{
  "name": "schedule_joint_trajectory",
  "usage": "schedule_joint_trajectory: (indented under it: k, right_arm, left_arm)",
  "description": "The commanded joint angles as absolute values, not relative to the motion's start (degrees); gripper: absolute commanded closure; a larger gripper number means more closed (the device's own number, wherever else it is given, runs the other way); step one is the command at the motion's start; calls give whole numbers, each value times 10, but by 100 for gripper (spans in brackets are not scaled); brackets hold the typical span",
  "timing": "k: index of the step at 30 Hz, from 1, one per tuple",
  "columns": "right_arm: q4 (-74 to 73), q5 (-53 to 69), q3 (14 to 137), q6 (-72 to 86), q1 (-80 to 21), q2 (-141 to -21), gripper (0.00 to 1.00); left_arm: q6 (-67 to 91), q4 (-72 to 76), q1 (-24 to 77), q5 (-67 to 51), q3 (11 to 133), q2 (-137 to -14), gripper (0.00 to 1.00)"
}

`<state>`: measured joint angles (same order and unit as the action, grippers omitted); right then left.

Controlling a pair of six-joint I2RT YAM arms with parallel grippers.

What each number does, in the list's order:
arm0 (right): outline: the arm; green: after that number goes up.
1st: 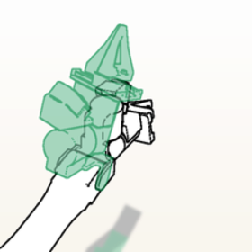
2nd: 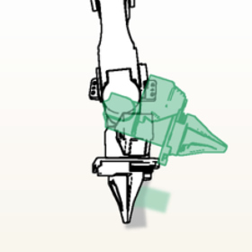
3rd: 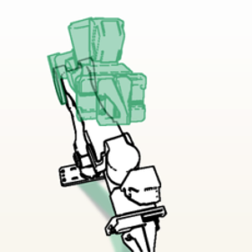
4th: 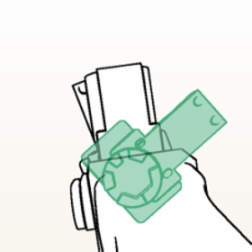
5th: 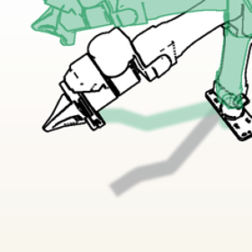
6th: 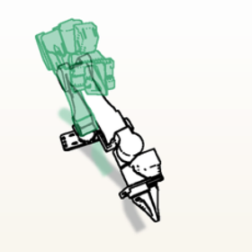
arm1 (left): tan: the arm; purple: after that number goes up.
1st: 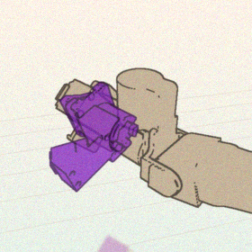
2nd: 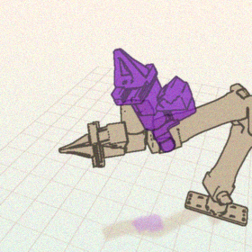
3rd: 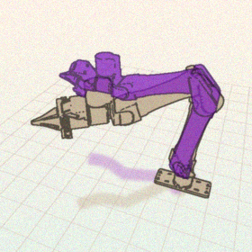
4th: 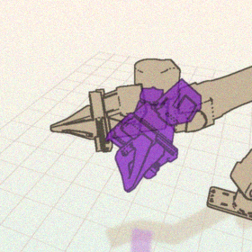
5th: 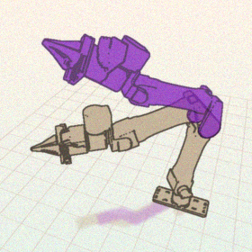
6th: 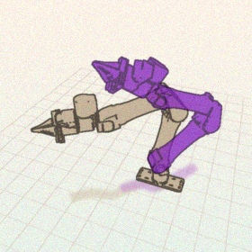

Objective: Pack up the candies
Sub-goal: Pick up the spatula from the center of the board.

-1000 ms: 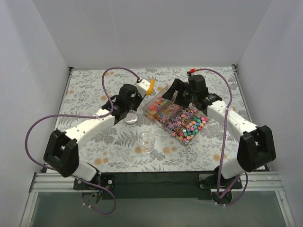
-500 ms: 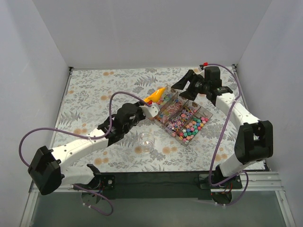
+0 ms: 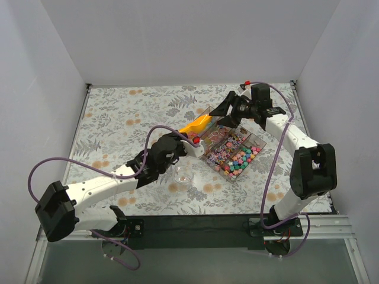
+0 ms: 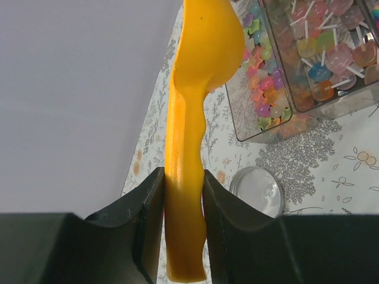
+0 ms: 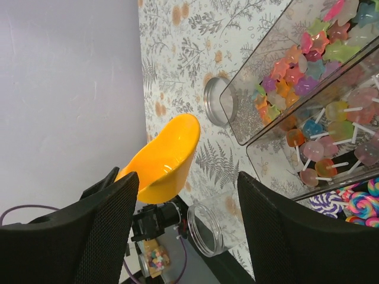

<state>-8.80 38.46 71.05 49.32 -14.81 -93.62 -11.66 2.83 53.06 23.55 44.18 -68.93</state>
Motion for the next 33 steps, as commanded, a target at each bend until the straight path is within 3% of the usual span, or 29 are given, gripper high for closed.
schedule_joint_trajectory:
  k: [1,15,21,27,29,33]
  right_arm:
    - [-72,425,718,481,-153,-942,27]
    - [-81,462,720,444,-156,-984,45]
    - [-92,493,722,425,-156,-995,65]
    - [-104,504,722,405,-156,-997,91]
    - [-104,503,722,402,-156,-998,98]
    - [-104,487,721,396,-155,-991,99]
  left_arm:
    - [-150,69,540,261,434,-684,100]
    - [-196,116,582,277,394,-672,100]
    - [-218,149,584,285,382,-678,100]
    - [-214,152,584,282,377,-679,100]
    - [-212,152,585,280,375,-677,97]
    - [-189,135,585,272,374,-671,81]
